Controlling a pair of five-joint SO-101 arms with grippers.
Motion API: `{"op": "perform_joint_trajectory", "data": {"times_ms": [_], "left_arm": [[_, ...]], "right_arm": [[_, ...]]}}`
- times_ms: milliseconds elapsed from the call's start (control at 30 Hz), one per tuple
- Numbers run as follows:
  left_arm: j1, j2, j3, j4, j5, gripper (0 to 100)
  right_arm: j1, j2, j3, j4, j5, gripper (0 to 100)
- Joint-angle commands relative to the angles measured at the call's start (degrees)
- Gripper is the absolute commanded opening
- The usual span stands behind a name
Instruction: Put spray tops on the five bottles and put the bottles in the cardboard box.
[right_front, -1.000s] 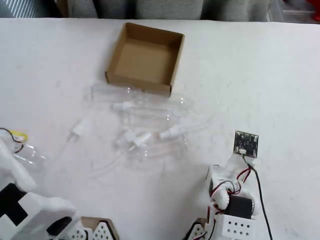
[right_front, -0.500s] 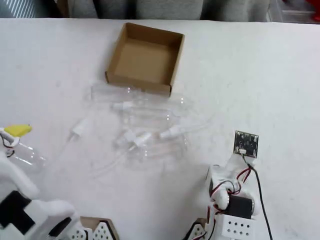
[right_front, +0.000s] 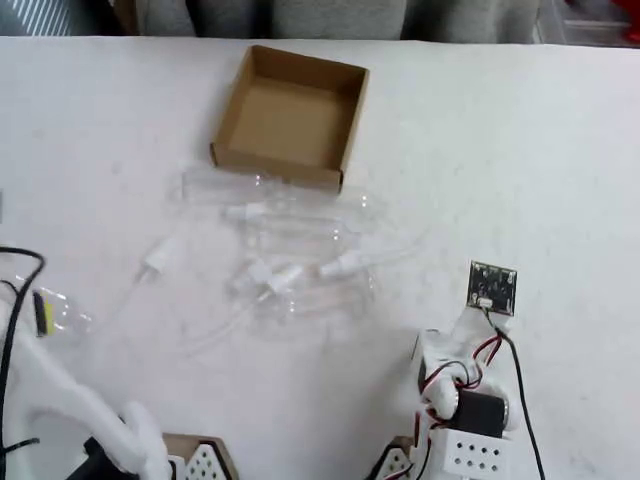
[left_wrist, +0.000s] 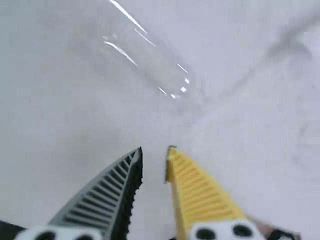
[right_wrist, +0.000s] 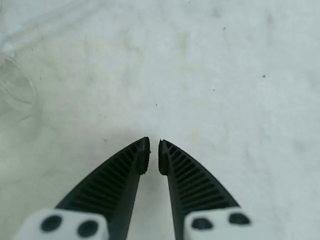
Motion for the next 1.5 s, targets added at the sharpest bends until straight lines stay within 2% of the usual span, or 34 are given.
{"op": "perform_joint_trajectory", "data": {"times_ms": [0, 133, 333, 567, 667, 1167, 1300, 1467], "left_arm": [[2.86, -0.48, 5.80, 4.13, -20.13, 3], [3.47, -0.31, 11.16, 2.02, -27.34, 2], [4.00, -0.04, 18.55, -13.10, -27.52, 2], [8.84, -0.04, 24.79, -20.31, -27.25, 2], [9.71, -0.04, 26.55, -24.09, -24.35, 2], [10.33, 0.13, 26.37, -24.18, -23.30, 2], [10.33, 0.13, 25.23, -21.71, -22.59, 2], [10.33, 6.73, 19.52, -20.40, -19.25, 2]], "right_arm": [[0.66, -0.66, 0.53, 0.40, 0.00, 1.6], [0.66, -0.66, 0.53, 0.40, 0.00, 1.6], [1.45, -0.66, 0.53, 0.40, 0.00, 1.6], [2.42, -0.66, 0.53, 0.40, 0.00, 1.6], [2.42, -0.66, 0.53, 0.40, 0.00, 1.6], [2.51, -0.66, 0.53, 0.40, 0.00, 1.6], [2.51, -0.66, 0.53, 0.40, 0.00, 1.6], [2.51, -0.66, 0.53, 0.40, 0.00, 1.6]]}}
